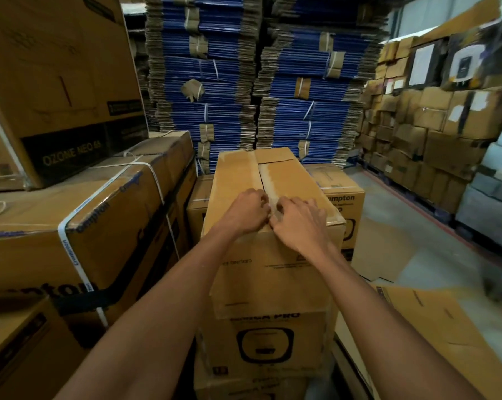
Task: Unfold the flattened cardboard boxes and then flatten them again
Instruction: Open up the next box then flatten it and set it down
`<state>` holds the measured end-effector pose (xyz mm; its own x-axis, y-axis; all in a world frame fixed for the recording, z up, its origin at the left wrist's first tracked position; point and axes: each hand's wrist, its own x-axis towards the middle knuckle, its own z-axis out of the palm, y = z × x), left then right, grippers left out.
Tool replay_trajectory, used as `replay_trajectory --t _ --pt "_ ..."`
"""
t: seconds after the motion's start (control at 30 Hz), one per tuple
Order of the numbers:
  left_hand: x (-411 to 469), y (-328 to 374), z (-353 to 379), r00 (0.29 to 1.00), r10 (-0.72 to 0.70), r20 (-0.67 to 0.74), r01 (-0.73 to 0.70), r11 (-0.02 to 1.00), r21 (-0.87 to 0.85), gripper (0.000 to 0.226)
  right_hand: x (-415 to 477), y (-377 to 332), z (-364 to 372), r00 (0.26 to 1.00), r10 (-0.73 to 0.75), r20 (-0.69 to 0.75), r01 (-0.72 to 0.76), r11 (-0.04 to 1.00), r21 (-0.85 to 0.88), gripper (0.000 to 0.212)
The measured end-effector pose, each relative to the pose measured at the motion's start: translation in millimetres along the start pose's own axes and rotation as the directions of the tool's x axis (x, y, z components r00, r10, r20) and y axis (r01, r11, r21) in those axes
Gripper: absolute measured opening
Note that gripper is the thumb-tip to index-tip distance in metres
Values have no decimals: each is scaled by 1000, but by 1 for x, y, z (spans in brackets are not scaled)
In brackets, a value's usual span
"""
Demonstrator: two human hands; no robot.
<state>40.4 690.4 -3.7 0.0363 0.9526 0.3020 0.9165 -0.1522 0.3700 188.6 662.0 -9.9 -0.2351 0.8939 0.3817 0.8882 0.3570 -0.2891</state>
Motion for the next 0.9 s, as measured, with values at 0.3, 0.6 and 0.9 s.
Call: replay_trajectory --t 0.3,0.6,0.9 --pt "10 -12 12 992 -22 127 2 988 153 40 37 -15 -21 930 127 346 -110 992 -69 43" --pt "3 -9 9 995 -28 93 8 978 207 46 59 -20 -16 902 55 428 24 984 -177 64" --pt "-1 -4 6 998 -32 50 22 984 179 43 59 0 -30 896 -153 416 309 889 -339 55"
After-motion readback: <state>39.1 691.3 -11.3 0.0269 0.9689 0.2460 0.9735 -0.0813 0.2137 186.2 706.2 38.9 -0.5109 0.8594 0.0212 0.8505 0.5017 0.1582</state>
